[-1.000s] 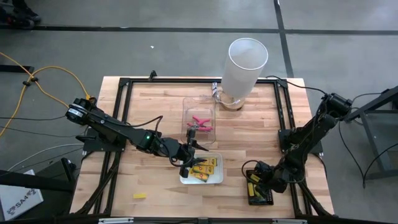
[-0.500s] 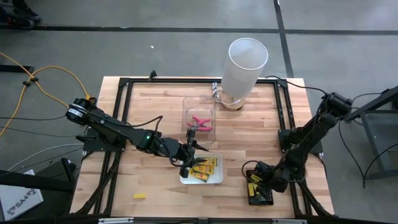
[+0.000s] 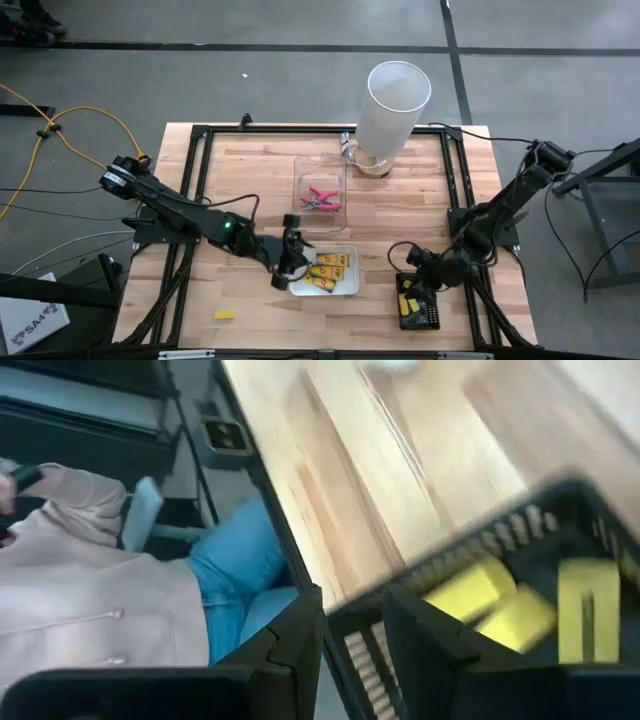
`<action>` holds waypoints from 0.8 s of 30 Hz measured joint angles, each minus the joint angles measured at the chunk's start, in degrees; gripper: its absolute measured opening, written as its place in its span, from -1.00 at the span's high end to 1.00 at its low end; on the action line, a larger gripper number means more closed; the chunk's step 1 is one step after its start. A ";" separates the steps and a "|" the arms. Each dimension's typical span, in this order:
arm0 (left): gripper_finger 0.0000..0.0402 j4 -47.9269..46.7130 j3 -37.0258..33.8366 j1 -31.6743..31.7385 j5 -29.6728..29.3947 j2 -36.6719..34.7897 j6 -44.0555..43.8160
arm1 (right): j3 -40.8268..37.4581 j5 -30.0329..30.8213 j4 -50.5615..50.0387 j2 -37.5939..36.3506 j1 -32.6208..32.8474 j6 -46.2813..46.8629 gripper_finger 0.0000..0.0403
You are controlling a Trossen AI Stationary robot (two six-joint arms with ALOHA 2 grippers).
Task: Pick & Place School Supplies
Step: Put the yellow eraser into the black bin
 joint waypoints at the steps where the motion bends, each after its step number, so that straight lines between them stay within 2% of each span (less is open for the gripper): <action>1: 0.14 -2.00 0.00 -0.66 0.03 -0.29 -1.97 | 0.00 -0.06 0.65 -0.14 -0.95 -1.88 0.51; 7: 0.14 -14.73 0.00 -5.06 0.56 -0.85 -16.97 | 0.00 -0.86 6.81 -0.41 -6.79 -13.37 0.51; 11: 0.14 -21.90 0.00 -8.26 3.63 -0.78 -27.93 | 0.00 -2.97 10.58 -0.41 -10.56 -19.13 0.51; 16: 0.14 -26.85 0.00 -12.64 7.38 -0.17 -41.05 | 0.00 -4.98 13.03 -0.41 -14.12 -24.00 0.51; 24: 0.14 -30.97 0.00 -21.17 6.75 2.44 -58.33 | 0.00 -6.19 13.73 -0.41 -17.01 -27.66 0.51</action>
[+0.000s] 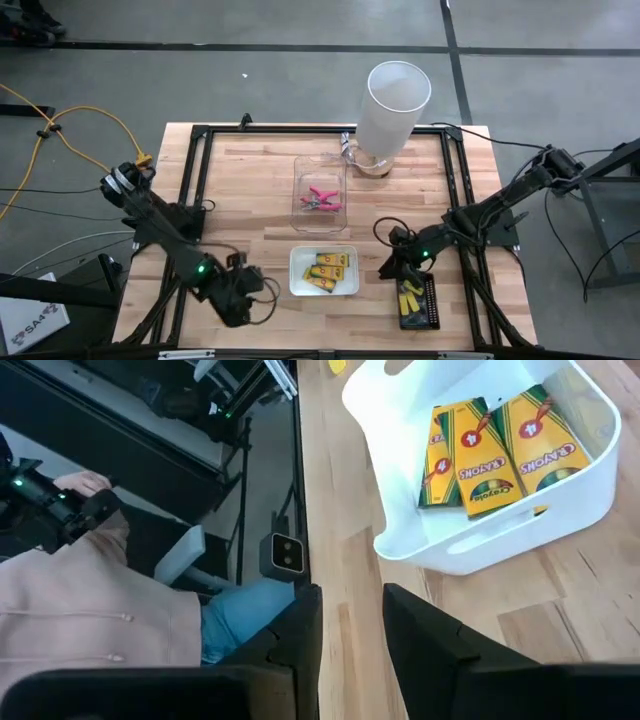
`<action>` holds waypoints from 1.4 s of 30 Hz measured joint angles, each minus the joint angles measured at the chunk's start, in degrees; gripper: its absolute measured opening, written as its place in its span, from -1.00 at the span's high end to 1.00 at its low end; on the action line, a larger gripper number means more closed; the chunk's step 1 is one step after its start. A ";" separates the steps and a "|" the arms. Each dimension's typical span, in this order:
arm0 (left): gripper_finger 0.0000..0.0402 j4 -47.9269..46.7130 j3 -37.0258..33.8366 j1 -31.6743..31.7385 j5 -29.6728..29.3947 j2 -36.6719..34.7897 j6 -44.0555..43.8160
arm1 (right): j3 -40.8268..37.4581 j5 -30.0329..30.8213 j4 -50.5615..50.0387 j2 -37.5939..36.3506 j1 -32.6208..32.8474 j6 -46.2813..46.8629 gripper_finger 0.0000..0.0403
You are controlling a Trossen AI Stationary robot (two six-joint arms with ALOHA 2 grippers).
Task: Pick & Place School Supplies
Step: Put the yellow eraser into the black bin
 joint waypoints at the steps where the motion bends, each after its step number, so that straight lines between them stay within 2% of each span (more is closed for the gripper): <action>1: 0.14 -0.10 0.00 -1.19 -0.27 0.45 -1.82 | 0.00 -0.01 0.00 0.00 -0.08 -0.02 0.51; 10: 0.14 -0.21 0.00 -11.44 -2.19 7.75 -13.60 | 0.00 -0.08 -0.03 0.00 -0.04 -0.37 0.51; 18: 0.14 0.45 0.00 -16.43 -1.56 12.39 -24.84 | 0.00 0.07 -0.03 0.00 -0.04 -1.14 0.52; 29: 0.14 0.47 0.00 -19.59 -1.47 12.43 -26.75 | 0.00 0.63 -0.03 0.00 -0.04 -1.11 0.52; 42: 0.14 -1.48 -0.15 -19.72 -1.38 12.43 -28.26 | 0.00 0.39 -0.03 0.01 0.09 -1.11 0.52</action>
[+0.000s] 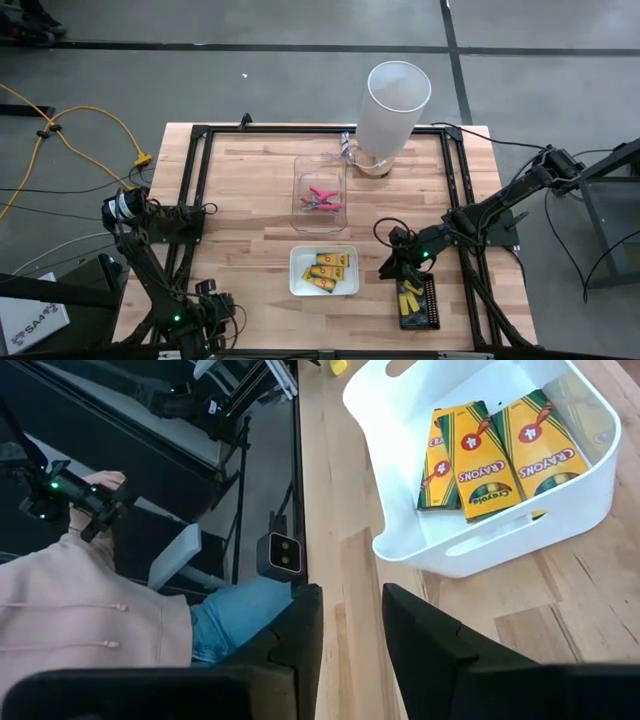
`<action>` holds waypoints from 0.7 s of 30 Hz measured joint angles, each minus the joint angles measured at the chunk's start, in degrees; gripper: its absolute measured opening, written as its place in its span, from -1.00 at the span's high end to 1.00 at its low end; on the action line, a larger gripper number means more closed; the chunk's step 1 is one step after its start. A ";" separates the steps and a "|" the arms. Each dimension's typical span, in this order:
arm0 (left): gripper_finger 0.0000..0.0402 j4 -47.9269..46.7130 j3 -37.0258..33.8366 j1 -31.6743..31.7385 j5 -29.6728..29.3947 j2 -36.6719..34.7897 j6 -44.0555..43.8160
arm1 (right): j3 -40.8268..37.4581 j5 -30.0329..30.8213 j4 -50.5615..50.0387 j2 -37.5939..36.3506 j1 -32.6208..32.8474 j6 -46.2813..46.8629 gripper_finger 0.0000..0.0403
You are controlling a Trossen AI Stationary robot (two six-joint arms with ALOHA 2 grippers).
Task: Pick & Place School Supplies
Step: Put the yellow eraser into the black bin
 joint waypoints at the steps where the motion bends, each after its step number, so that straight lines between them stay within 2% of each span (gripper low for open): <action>1: 0.14 0.04 0.00 0.00 0.00 0.00 0.00 | 0.00 0.00 0.00 0.01 0.00 0.00 0.52; 10: 0.14 0.63 -1.27 0.00 3.66 0.00 0.00 | 0.00 -0.22 0.00 0.01 0.00 0.00 0.52; 21: 0.14 1.05 -1.42 0.00 3.69 0.84 0.05 | 0.00 -0.24 0.00 0.01 0.00 0.00 0.52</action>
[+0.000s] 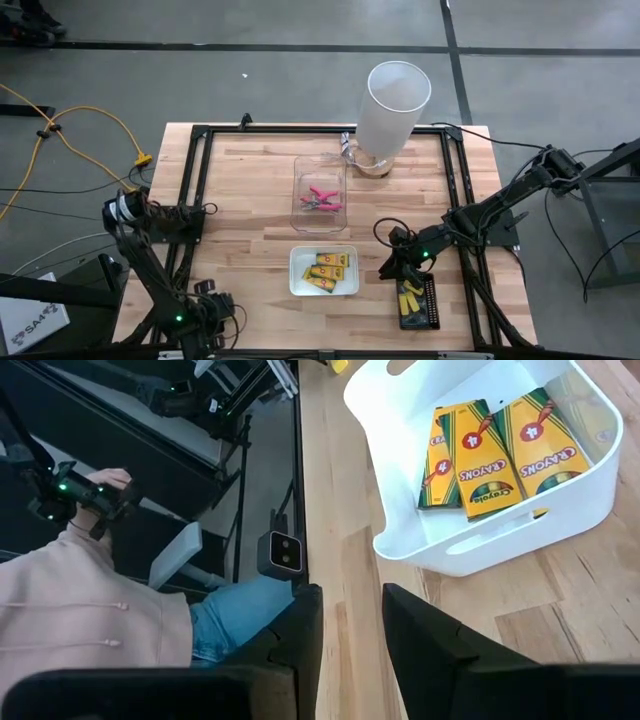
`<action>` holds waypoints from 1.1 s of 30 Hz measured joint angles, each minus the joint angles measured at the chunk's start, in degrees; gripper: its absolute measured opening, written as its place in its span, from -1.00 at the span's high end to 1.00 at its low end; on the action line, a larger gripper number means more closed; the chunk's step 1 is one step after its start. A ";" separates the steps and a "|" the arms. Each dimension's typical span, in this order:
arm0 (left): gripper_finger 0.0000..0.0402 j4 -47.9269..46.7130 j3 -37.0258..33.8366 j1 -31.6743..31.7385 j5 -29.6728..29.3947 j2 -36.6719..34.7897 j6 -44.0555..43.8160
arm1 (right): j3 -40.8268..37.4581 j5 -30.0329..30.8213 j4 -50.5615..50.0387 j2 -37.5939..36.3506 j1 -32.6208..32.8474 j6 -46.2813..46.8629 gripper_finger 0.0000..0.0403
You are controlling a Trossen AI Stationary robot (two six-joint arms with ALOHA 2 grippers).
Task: Pick & Place School Supplies
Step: Put the yellow eraser into the black bin
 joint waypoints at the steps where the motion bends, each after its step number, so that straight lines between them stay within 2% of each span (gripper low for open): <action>1: 0.14 0.30 0.00 0.00 0.13 0.48 0.22 | 0.00 0.00 0.00 0.00 0.00 0.00 0.52; 7: 0.14 2.14 0.05 0.29 3.26 2.37 2.64 | 0.00 -0.01 0.02 0.00 0.12 0.00 0.52; 13: 0.21 2.01 0.07 0.35 3.37 2.37 3.27 | 0.00 0.00 0.39 0.00 0.11 0.00 0.52; 26: 0.50 2.03 0.07 0.35 3.68 2.37 3.46 | 0.00 1.87 0.42 0.00 2.24 0.00 0.52; 33: 0.53 2.04 0.07 0.35 3.51 2.37 3.85 | 0.00 1.97 0.42 0.00 2.27 0.00 0.52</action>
